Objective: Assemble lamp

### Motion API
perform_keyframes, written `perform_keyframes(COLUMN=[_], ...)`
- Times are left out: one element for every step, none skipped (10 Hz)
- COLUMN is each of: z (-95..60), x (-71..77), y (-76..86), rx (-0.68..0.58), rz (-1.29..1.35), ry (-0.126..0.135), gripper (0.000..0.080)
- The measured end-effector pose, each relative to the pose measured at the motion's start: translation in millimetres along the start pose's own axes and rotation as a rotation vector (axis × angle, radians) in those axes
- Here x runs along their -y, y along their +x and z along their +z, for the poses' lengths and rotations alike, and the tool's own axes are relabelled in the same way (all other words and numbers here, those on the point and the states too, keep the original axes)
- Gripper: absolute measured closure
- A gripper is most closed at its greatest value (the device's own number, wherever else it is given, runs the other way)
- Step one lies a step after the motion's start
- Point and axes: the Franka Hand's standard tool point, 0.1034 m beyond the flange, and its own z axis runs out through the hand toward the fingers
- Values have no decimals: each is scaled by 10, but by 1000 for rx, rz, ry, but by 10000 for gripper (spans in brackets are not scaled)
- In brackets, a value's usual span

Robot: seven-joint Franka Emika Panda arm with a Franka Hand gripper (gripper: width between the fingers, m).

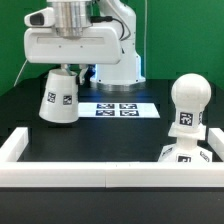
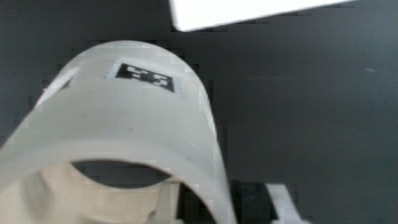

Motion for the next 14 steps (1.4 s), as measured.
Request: perform_keyframes(z=[-69, -157, -254, -356, -493, -582, -665, -683, -661, -647, -641, -650, -698, -820], x=[194, 357, 514, 678, 858, 954, 1027, 1026, 1022, 1018, 1020, 1045, 1127, 1307], y=[72, 172, 284, 438, 673, 825, 1000, 1110, 1090, 1075, 1074, 1072, 1096, 1170], rx=[13, 20, 28, 30, 22, 25, 28, 26, 27, 31, 32, 36, 39, 38], rz=[10, 15, 47, 73, 95, 119, 129, 134, 130, 131, 130, 132, 136, 149], ry=[10, 16, 23, 26, 29, 27, 24, 19, 18, 17, 16, 21, 33, 41], gripper=[755, 755, 755, 755, 755, 755, 755, 754, 754, 754, 754, 754, 754, 754])
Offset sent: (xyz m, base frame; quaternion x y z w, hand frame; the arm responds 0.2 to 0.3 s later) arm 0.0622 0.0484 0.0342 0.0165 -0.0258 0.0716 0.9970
